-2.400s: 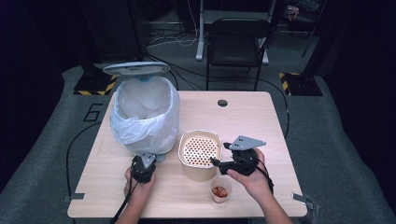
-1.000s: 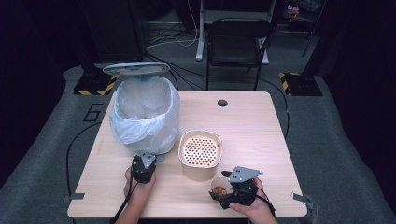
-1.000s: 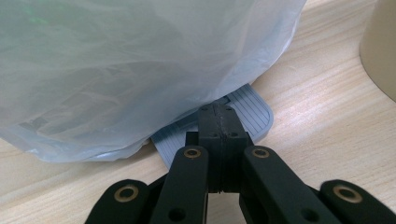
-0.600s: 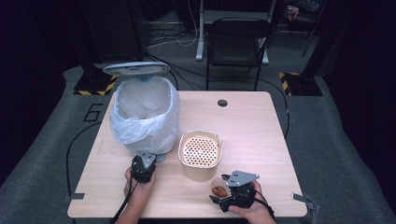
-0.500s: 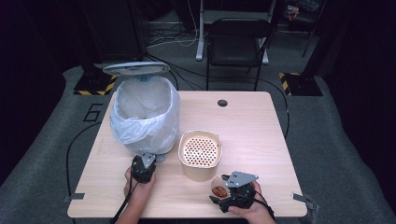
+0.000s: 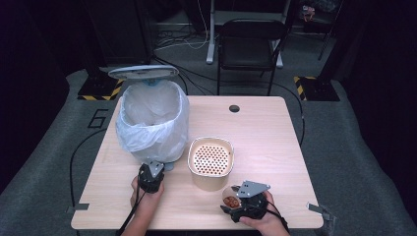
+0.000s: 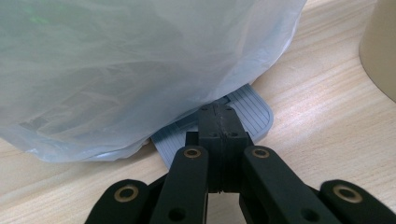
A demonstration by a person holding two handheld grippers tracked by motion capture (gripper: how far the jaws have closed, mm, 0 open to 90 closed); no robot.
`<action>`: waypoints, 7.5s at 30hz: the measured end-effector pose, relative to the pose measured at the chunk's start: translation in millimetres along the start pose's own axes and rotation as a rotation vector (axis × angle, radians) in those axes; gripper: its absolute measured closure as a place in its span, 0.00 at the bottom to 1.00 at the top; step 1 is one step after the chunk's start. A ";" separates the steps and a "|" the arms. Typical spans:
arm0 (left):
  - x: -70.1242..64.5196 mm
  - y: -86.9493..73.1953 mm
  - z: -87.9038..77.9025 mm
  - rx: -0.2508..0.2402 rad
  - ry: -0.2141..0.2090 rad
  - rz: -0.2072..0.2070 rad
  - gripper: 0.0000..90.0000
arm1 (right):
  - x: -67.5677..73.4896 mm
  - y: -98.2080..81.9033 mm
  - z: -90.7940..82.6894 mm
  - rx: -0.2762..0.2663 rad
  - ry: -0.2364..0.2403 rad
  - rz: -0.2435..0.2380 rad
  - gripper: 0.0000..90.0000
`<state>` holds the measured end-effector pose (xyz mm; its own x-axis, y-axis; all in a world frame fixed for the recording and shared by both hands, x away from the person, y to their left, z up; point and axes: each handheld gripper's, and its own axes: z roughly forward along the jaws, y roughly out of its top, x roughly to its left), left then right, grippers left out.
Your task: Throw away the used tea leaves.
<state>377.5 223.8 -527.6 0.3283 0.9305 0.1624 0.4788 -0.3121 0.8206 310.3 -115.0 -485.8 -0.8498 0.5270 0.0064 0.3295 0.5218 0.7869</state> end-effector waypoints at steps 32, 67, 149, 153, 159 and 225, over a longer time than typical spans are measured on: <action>0.2 0.0 0.1 -0.001 0.000 -0.001 1.00 | -21.7 5.1 -19.2 0.012 -0.051 -0.001 0.38; -0.2 0.3 -0.3 0.006 0.002 0.004 1.00 | -108.9 62.4 -38.1 -0.004 -0.161 -0.003 0.40; -0.3 -0.1 0.2 -0.004 0.004 -0.001 1.00 | -132.1 157.8 6.2 -0.176 -0.248 -0.559 0.41; -0.4 0.0 0.1 -0.001 0.005 0.001 1.00 | -124.2 157.6 12.3 -0.186 -0.268 -0.633 0.41; -0.3 0.0 0.1 -0.001 0.005 0.000 1.00 | -117.6 158.0 18.3 -0.169 -0.264 -0.678 0.41; -0.1 0.0 0.0 -0.001 0.002 0.003 1.00 | -43.7 137.3 41.8 0.202 -0.729 -1.820 0.43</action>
<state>377.5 223.8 -527.7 0.3276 0.9301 0.1659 0.4770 -0.3144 0.8207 409.9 -38.3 -403.8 0.1073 -0.5286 -0.8421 -0.5096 0.6980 -0.5031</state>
